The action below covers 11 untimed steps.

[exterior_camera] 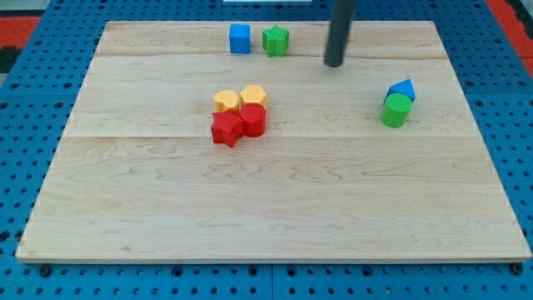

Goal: Push the blue cube into the green star

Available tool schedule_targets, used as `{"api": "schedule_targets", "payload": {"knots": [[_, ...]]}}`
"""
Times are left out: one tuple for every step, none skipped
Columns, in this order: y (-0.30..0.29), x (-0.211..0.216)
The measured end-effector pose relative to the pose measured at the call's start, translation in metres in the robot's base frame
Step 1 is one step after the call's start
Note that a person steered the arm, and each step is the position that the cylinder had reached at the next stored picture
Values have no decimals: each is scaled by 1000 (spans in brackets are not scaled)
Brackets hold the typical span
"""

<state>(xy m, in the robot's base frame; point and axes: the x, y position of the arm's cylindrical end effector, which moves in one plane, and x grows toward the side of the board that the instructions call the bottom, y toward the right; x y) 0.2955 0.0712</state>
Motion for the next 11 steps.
{"api": "schedule_targets", "payload": {"knots": [[-67, 0], [-159, -1], [-195, -51], [-166, -70], [-91, -70], [-19, -70], [4, -70], [15, -61], [32, -40], [31, -37], [52, -71]]}}
